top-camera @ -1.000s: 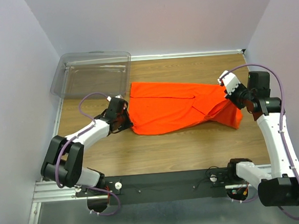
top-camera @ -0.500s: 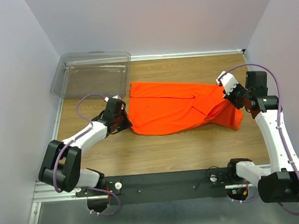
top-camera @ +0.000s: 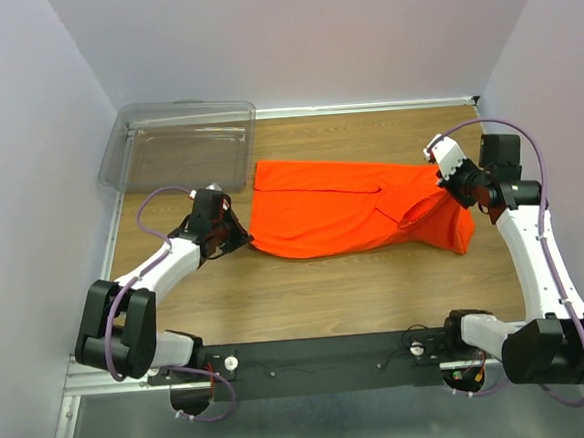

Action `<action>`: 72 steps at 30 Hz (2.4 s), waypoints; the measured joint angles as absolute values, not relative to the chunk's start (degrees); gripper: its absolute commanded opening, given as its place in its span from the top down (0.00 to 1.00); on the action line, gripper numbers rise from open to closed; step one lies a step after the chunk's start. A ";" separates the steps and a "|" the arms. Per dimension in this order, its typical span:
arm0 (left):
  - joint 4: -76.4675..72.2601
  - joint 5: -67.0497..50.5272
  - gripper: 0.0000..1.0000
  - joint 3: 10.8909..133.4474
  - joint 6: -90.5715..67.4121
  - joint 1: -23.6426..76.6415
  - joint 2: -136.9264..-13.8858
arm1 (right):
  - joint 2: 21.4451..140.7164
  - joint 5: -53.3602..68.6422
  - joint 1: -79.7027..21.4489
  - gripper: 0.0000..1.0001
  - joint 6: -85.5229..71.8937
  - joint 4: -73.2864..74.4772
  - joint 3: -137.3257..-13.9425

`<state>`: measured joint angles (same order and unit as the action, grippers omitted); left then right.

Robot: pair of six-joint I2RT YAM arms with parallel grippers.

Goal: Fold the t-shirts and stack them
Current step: Fold the tshirt

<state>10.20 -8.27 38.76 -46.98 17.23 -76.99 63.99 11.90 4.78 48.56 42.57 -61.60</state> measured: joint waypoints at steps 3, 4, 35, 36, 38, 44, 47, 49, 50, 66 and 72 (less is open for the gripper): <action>9.23 -9.69 1.00 38.76 -47.22 16.97 -77.30 | 64.55 11.94 5.32 0.99 48.51 42.02 -61.69; 9.04 -10.00 1.00 38.76 -47.22 16.97 -77.52 | 64.66 12.03 5.56 0.99 48.53 41.89 -61.71; 14.24 -14.96 0.34 34.11 -48.56 16.93 -70.94 | 64.66 18.79 8.75 0.99 48.97 41.54 -62.61; 14.48 -14.92 0.34 34.00 -49.30 16.93 -70.15 | 64.66 18.90 8.75 0.99 48.97 41.52 -62.61; 14.72 -14.90 0.35 33.56 -50.30 16.93 -69.82 | 64.69 18.98 8.73 1.00 48.99 41.52 -62.61; 16.03 -14.50 0.39 29.91 -54.13 16.93 -70.65 | 64.71 18.98 8.75 0.99 49.08 41.52 -62.61; 15.84 -13.52 0.42 29.61 -55.59 16.93 -70.76 | 64.71 18.98 8.73 1.00 49.10 41.52 -62.61; 15.44 -12.84 0.43 29.63 -56.10 16.93 -71.09 | 64.71 18.98 8.75 1.00 49.12 41.52 -62.61; 15.22 -12.53 0.44 29.65 -56.25 16.93 -71.42 | 64.71 18.98 8.75 0.99 49.12 41.52 -62.61; 10.20 -11.27 0.78 32.14 -57.32 16.93 -78.43 | 64.71 18.94 8.75 0.99 49.60 41.50 -62.63; 10.41 -11.07 0.94 32.14 -56.86 16.82 -78.54 | 64.71 18.94 8.91 0.99 49.60 41.52 -62.61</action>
<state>10.41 -11.07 32.14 -56.86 16.82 -78.54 64.71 18.94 8.91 49.60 41.52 -62.61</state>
